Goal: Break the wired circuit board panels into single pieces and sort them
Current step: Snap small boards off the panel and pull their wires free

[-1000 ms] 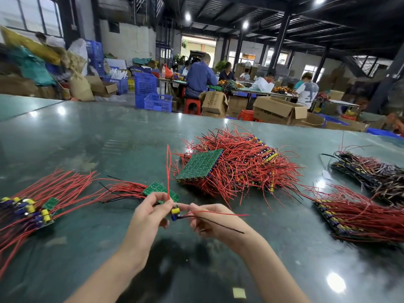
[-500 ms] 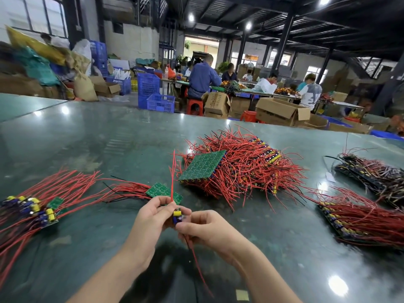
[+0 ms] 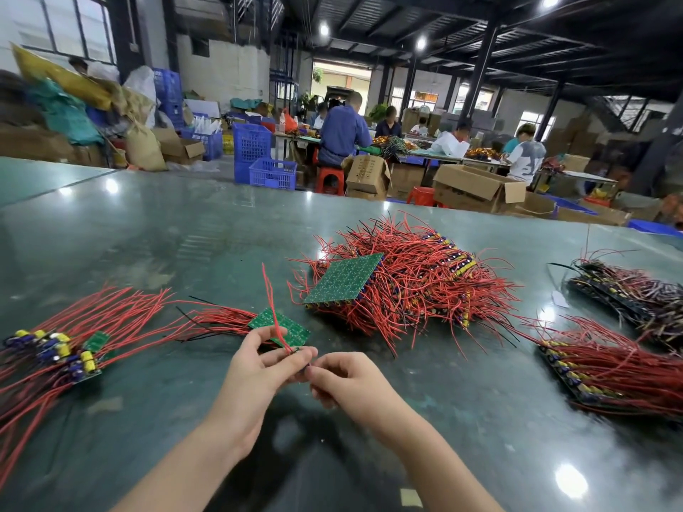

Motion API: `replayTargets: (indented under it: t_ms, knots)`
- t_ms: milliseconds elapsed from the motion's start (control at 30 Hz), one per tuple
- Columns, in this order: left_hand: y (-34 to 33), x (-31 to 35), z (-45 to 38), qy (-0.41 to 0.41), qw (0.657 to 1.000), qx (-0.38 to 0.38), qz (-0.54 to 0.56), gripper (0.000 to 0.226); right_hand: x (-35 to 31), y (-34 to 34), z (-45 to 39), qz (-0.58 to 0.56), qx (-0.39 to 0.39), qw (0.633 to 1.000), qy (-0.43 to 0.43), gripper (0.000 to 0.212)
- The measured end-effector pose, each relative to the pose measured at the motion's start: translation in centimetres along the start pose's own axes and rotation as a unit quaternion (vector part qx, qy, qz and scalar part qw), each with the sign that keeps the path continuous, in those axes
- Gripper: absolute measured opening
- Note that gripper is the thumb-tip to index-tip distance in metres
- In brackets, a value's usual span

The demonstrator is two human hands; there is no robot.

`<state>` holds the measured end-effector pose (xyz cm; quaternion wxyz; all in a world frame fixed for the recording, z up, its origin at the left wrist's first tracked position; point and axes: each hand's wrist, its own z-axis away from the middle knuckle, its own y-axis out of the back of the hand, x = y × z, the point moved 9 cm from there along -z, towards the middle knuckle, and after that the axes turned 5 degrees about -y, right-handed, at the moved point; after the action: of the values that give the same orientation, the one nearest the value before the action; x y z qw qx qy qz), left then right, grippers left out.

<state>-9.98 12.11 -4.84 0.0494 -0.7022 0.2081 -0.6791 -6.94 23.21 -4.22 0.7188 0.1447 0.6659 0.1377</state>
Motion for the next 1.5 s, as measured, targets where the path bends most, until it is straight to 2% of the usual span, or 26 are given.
replayTargets:
  t_ms: [167,433,567,733,1000,1367,1500]
  knots:
    - [0.4,0.1,0.0,0.005,0.999,0.032,0.031,0.031,-0.7,0.4,0.3,0.077,0.063,0.994,0.039,0.03]
    - [0.8,-0.4,-0.2,0.019,0.996,0.053,0.075,0.027,-1.0,1.2,0.2,0.064,0.107,0.99,0.063,0.035]
    - [0.8,-0.2,0.0,-0.013,0.996,0.069,0.06,0.031,-0.5,1.3,-0.1,0.074,0.129,0.988,0.037,0.034]
    - [1.3,-0.1,-0.2,-0.027,0.993,0.088,0.073,0.033,-0.2,1.7,-0.1,0.123,0.138,0.982,0.028,0.019]
    - [1.8,-0.4,-0.4,-0.033,0.991,0.108,0.078,0.037,0.2,2.4,0.0,0.158,0.149,0.976,-0.016,0.022]
    - [2.8,0.1,-0.9,-0.06,0.985,0.136,0.089,0.036,0.4,3.5,0.4,0.216,0.168,0.961,-0.037,0.02]
    - [3.2,0.2,-1.1,-0.06,0.982,0.141,0.115,0.034,0.4,3.4,0.4,0.233,0.151,0.96,-0.033,0.022]
